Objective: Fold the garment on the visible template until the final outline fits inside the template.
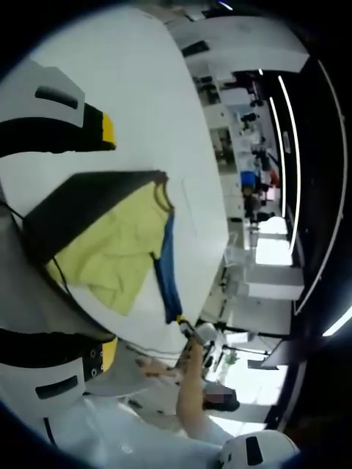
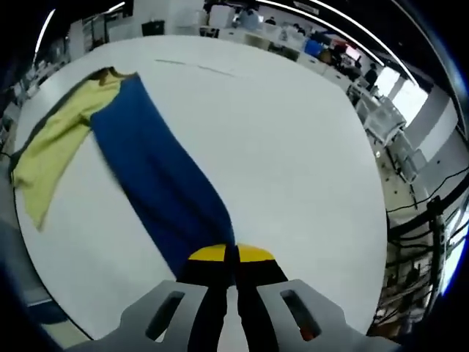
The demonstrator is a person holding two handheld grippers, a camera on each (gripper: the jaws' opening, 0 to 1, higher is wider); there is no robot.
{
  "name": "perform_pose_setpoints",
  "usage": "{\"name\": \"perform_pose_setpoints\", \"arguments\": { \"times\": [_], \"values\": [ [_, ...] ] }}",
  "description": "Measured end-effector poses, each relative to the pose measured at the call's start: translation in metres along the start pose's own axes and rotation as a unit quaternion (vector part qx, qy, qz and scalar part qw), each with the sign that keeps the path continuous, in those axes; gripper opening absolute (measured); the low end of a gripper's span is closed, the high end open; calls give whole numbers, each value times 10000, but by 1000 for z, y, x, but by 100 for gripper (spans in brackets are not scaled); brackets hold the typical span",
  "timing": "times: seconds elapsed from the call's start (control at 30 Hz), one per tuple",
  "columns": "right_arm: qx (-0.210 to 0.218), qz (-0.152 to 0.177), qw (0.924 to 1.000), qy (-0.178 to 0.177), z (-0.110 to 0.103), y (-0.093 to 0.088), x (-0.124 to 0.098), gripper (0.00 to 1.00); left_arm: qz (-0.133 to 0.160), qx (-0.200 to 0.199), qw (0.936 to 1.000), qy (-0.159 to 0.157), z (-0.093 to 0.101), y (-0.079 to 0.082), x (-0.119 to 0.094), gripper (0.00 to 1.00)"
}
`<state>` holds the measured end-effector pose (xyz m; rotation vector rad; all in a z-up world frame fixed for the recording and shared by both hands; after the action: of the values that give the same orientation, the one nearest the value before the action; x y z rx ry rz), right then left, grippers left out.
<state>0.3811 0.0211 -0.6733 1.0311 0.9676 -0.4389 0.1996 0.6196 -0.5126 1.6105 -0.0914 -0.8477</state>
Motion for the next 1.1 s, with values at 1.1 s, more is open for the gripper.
{"name": "perform_pose_setpoints", "arguments": {
  "times": [1.1],
  "values": [
    [-798, -554, 9945, -380, 39, 38, 26, 4, -158, -107, 9996, 190, -2, 0, 0, 99]
  ]
}}
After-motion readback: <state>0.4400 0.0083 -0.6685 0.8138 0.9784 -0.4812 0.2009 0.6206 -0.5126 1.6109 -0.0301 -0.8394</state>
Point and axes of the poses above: the point that each gripper's makers call its tool centre point, and the gripper's own axes: x roughly forward along the fingers, z roughly to its right, y roughly out of its top, the point moved 10 cm from there along -x, roughly backward along the fingers, and after that the axes turned 4 degrees about y, right-handed, at the moved point
